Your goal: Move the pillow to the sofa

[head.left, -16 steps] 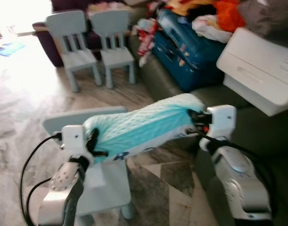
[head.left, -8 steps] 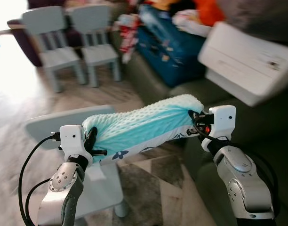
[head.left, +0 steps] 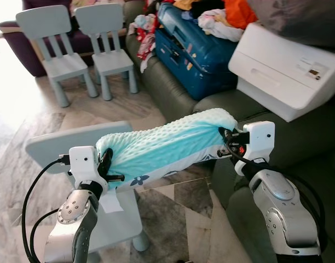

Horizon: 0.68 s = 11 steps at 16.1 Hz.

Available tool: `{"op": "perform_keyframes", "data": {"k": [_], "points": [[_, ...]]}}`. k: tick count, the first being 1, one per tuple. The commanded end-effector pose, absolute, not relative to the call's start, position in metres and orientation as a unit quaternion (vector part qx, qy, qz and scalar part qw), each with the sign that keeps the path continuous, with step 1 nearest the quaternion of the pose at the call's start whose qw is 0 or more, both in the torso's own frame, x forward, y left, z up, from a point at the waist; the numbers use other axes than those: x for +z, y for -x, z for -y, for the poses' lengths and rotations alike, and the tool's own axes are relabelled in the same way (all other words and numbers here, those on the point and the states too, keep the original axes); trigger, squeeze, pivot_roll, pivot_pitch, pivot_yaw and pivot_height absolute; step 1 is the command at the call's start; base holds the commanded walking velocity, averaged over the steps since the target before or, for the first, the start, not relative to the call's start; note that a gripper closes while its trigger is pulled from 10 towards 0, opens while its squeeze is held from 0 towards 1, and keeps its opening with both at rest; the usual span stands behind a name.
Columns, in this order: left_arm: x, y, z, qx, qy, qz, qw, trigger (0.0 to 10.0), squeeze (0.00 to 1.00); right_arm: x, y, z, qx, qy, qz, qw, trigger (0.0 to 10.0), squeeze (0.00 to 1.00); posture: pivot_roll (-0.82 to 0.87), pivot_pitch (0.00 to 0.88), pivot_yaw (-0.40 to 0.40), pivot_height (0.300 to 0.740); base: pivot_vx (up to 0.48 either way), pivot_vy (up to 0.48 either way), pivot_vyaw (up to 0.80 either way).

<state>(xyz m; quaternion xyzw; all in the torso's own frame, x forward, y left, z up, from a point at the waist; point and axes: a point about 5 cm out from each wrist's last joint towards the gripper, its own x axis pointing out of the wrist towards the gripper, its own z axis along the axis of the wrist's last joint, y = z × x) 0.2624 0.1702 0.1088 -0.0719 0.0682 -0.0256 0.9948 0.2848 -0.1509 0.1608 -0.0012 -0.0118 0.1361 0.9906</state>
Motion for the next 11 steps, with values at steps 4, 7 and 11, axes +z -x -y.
{"op": "perform_keyframes", "data": {"k": [4,7,11], "points": [[0.1085,-0.2609,-0.1741,-0.015,0.069,-0.072,0.995,10.0,0.00,0.1686,-0.2823,0.1532,0.134,0.002,0.028,0.991,10.0,0.00,-0.13,0.104,-0.009,0.740,-0.277,0.000,0.00],[0.1087,-0.2610,-0.1741,-0.014,0.069,-0.072,0.995,10.0,0.00,0.1682,-0.2818,0.1533,0.134,0.001,0.027,0.991,10.0,0.00,-0.13,0.105,-0.008,0.740,-0.280,0.000,0.00],[0.1085,-0.2615,-0.1747,-0.014,0.069,-0.073,0.995,10.0,0.00,0.1682,-0.2818,0.1528,0.133,0.000,0.027,0.991,10.0,0.00,-0.13,0.104,-0.006,0.740,-0.276,0.000,0.00]]}}
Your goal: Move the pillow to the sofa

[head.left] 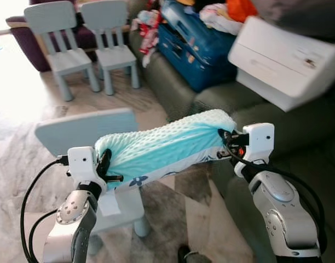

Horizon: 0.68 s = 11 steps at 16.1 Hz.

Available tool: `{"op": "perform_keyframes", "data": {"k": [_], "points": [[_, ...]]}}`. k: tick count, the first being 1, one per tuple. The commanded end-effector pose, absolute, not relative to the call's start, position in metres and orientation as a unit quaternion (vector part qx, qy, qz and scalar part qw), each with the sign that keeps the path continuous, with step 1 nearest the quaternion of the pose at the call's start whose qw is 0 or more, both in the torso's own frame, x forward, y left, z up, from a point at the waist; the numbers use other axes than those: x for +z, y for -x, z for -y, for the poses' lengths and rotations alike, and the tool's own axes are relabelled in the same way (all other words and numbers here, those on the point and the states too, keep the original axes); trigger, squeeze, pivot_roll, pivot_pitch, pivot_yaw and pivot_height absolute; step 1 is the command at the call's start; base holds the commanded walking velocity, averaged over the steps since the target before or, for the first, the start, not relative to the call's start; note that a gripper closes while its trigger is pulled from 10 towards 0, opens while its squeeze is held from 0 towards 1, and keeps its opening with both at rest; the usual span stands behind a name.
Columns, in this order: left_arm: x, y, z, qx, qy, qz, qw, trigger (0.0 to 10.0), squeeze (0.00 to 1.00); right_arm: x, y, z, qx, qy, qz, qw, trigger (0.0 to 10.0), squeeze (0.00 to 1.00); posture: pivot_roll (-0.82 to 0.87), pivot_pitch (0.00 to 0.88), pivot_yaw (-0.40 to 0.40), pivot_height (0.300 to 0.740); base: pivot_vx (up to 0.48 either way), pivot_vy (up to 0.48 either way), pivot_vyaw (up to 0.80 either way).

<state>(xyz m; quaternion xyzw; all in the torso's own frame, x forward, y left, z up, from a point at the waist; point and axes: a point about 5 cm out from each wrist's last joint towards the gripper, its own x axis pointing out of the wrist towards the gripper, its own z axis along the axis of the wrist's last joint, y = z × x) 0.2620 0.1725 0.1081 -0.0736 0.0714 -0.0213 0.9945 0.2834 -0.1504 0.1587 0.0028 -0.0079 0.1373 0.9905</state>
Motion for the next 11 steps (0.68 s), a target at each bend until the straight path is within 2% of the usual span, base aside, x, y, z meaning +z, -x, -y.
{"op": "perform_keyframes", "data": {"k": [1,11], "points": [[0.1085,-0.2616,-0.1745,-0.014,0.069,-0.073,0.995,10.0,0.00,0.1682,-0.2820,0.1529,0.132,0.000,0.027,0.991,10.0,0.00,-0.13,0.103,-0.006,0.740,-0.274,0.000,0.00],[0.1067,-0.2620,-0.1729,-0.014,0.076,-0.077,0.994,10.0,0.00,0.1689,-0.2817,0.1538,0.131,-0.003,0.029,0.991,10.0,0.00,-0.14,0.102,-0.007,0.740,-0.271,0.000,0.00]]}}
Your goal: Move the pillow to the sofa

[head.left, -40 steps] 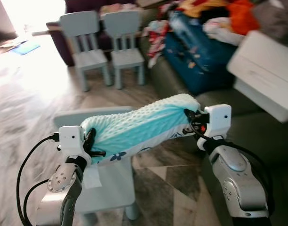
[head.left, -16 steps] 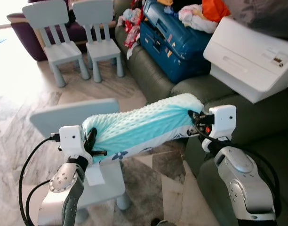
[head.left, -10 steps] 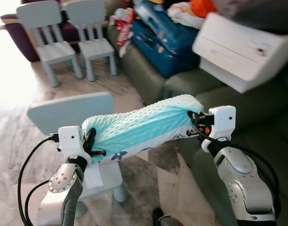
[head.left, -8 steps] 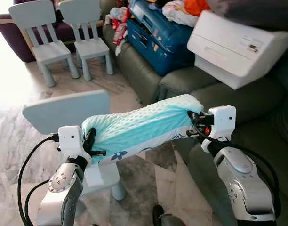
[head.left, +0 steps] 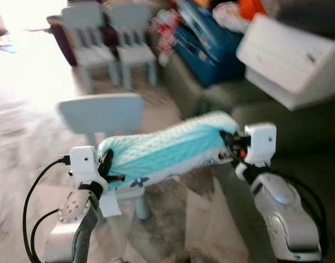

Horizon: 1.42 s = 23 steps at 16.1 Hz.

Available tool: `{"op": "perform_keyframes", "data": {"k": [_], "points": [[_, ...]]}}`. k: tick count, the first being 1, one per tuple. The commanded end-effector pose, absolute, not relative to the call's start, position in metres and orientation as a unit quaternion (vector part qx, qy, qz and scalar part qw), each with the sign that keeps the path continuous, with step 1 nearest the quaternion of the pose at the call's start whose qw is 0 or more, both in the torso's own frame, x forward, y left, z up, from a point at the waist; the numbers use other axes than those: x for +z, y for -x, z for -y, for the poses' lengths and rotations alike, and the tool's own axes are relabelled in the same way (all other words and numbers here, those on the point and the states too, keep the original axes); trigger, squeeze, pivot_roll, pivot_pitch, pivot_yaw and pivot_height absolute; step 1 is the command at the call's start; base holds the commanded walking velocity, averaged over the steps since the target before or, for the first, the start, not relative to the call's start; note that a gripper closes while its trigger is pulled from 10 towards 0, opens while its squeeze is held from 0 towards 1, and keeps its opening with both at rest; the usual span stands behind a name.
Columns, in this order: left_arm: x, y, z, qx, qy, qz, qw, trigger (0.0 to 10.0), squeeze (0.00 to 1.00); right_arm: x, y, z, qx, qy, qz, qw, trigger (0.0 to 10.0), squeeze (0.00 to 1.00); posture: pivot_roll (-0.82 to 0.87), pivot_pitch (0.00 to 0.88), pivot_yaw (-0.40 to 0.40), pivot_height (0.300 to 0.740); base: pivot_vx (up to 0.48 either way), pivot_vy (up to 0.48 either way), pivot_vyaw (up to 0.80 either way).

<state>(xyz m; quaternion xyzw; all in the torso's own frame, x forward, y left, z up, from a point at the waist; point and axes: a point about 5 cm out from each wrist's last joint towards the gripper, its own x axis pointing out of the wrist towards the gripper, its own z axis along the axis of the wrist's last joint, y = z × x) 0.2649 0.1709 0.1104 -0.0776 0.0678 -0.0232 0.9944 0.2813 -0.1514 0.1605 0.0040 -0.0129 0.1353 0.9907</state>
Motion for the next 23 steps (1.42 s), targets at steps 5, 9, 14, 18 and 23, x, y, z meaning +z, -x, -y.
{"op": "perform_keyframes", "data": {"k": [5,9,14,18,23], "points": [[0.106,-0.263,-0.172,-0.013,0.078,-0.078,0.994,10.0,0.00,0.169,-0.282,0.155,0.131,0.000,0.027,0.991,10.0,0.00,-0.14,0.101,-0.011,0.740,-0.169,0.000,0.00],[0.106,-0.263,-0.172,-0.015,0.081,-0.077,0.994,10.0,0.00,0.169,-0.282,0.155,0.131,0.001,0.025,0.991,10.0,0.00,-0.14,0.102,-0.010,0.740,0.000,0.000,0.00],[0.110,-0.269,-0.177,-0.014,0.085,-0.067,0.994,10.0,0.00,0.167,-0.283,0.154,0.129,0.000,0.015,0.992,10.0,0.00,-0.14,0.101,-0.006,0.740,0.000,0.000,-0.80],[0.115,-0.272,-0.181,-0.014,0.079,-0.057,0.995,10.0,0.00,0.167,-0.284,0.155,0.126,0.001,0.016,0.992,10.0,0.00,-0.14,0.098,-0.004,0.740,0.000,0.000,-0.80],[0.120,-0.277,-0.195,-0.004,0.050,-0.044,0.998,10.0,0.00,0.166,-0.284,0.155,0.125,0.000,0.014,0.992,10.0,0.00,-0.14,0.094,-0.001,0.740,0.000,0.000,-0.80]]}}
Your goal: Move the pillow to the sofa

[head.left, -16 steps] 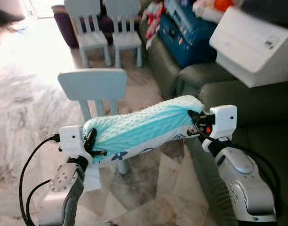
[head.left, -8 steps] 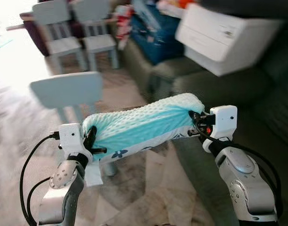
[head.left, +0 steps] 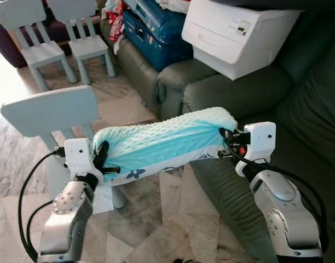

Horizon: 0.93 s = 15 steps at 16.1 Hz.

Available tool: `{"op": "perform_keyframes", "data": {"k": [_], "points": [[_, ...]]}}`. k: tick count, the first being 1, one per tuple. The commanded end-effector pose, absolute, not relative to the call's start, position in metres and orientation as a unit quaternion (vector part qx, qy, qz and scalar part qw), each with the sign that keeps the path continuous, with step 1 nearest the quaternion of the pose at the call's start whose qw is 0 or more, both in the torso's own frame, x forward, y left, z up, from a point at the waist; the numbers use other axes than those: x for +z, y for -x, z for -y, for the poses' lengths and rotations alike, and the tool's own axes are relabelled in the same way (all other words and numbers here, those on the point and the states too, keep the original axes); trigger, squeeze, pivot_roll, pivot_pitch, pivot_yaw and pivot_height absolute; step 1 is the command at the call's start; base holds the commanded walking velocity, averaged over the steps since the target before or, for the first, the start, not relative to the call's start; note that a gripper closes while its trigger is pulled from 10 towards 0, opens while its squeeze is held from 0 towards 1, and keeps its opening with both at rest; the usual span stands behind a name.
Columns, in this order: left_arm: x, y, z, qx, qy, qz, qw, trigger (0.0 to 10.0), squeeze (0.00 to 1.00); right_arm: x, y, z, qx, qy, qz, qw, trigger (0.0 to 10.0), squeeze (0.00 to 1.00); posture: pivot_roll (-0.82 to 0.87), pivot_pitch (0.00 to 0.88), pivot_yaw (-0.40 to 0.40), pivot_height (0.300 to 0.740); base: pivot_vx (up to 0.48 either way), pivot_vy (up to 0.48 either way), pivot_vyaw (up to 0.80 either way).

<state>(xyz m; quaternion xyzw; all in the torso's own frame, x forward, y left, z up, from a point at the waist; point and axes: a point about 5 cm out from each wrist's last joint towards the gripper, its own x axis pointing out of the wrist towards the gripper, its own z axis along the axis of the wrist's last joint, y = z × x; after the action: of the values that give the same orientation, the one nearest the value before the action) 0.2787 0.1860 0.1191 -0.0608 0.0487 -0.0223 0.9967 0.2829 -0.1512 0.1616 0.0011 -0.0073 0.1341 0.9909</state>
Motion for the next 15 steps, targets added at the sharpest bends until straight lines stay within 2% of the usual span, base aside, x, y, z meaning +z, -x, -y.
{"op": "perform_keyframes", "data": {"k": [1,12,15], "points": [[0.1203,-0.2784,-0.1977,-0.004,0.063,-0.043,0.997,10.0,0.00,0.1662,-0.2843,0.1546,0.124,0.000,0.014,0.992,10.0,0.00,-0.14,0.096,0.000,0.740,0.000,0.000,-0.80],[0.1194,-0.2828,-0.1971,-0.046,0.081,-0.043,0.995,10.0,0.00,0.1678,-0.2824,0.1535,0.128,0.002,0.023,0.991,10.0,0.00,-0.15,0.095,-0.003,0.740,0.000,0.000,-0.79],[0.1180,-0.2826,-0.1942,-0.052,0.088,-0.045,0.994,10.0,0.00,0.1697,-0.2822,0.1544,0.130,0.004,0.028,0.991,10.0,0.00,-0.15,0.095,-0.005,0.740,0.000,0.000,0.00]]}}
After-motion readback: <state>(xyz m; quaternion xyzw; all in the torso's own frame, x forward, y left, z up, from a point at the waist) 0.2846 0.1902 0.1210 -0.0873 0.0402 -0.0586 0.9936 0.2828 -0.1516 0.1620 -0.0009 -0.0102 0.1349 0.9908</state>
